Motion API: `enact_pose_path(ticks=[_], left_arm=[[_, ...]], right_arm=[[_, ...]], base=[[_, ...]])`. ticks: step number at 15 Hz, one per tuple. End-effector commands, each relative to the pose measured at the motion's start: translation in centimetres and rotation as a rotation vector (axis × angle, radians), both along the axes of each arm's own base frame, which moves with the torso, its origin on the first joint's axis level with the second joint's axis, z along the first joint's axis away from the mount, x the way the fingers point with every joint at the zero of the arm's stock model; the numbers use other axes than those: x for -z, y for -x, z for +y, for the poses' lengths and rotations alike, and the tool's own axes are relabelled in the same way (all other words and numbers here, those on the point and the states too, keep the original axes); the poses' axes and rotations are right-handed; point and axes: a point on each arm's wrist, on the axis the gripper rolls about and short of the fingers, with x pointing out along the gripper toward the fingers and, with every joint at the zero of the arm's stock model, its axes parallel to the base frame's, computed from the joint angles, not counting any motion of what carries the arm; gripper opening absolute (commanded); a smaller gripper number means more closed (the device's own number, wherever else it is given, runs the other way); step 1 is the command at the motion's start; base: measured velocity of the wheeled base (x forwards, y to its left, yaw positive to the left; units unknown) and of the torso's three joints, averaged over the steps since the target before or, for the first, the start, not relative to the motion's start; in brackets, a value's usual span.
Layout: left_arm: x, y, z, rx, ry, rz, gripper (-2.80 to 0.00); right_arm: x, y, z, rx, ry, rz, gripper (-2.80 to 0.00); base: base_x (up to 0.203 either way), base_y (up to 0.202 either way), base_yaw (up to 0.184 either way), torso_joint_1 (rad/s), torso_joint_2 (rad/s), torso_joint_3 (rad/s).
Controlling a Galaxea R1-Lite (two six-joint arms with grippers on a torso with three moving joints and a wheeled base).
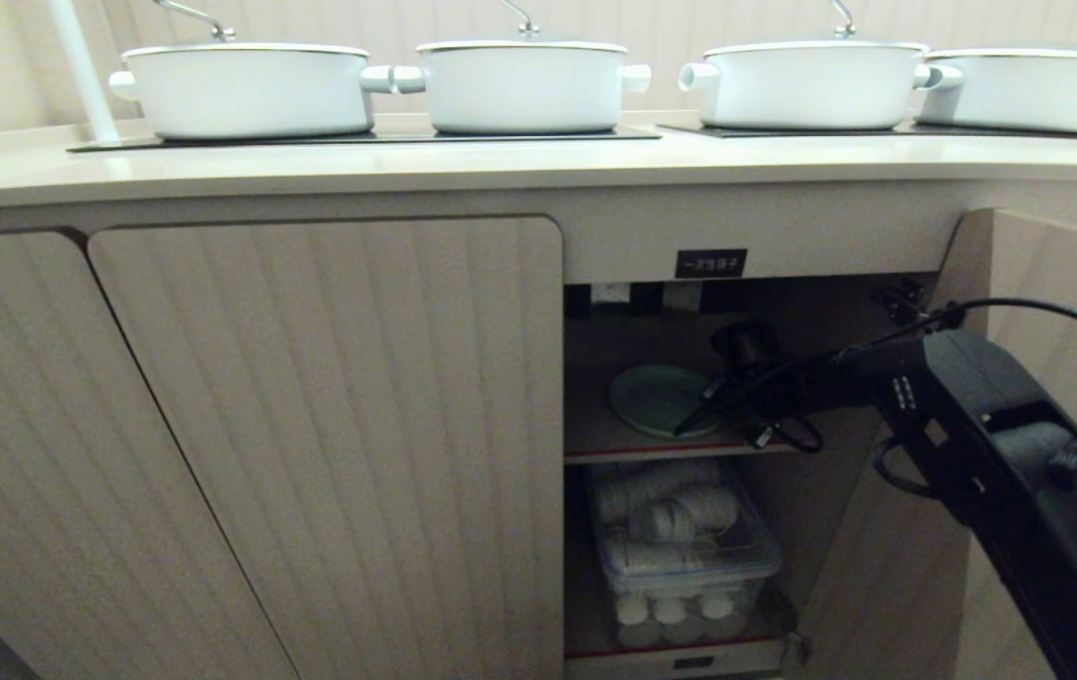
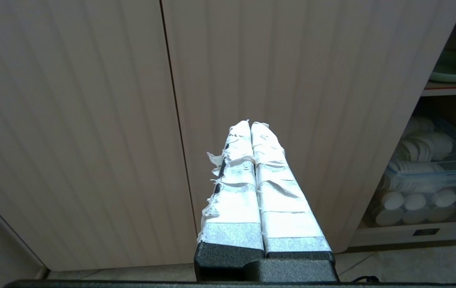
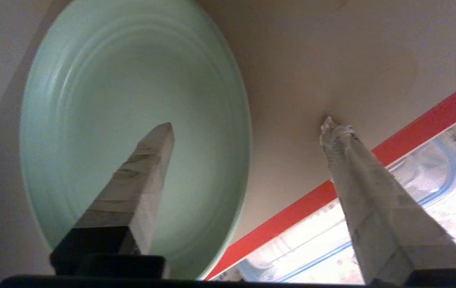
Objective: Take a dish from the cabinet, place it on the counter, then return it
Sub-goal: Put it back into the cabinet
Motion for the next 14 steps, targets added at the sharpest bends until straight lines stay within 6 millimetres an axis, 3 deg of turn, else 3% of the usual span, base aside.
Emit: enact_pose_path(ticks=[1,7,14], left_arm=[[0.0,0.0,0.0,0.001,0.0,-0.001,-2.8],[0.0,0.0,0.0,0.001,0.0,-0.001,-2.8],[0.0,0.0,0.0,-0.001,0.0,-0.001,-2.8]], right_arm=[[0.2,0.0,0.0,0.005,0.008,0.002,0.0],[-0.3,-0.4,0.0,-0.01,0.079,-0.066,0.0],[-1.4,-1.3,0.1,-0.09,0.244,-0.259,0.0]], base=[[0.0,0.0,0.0,0.0,0.0,0.0],[0.0,0.0,0.0,0.0,0.0,0.0],[0.0,0.0,0.0,0.0,0.0,0.0]])
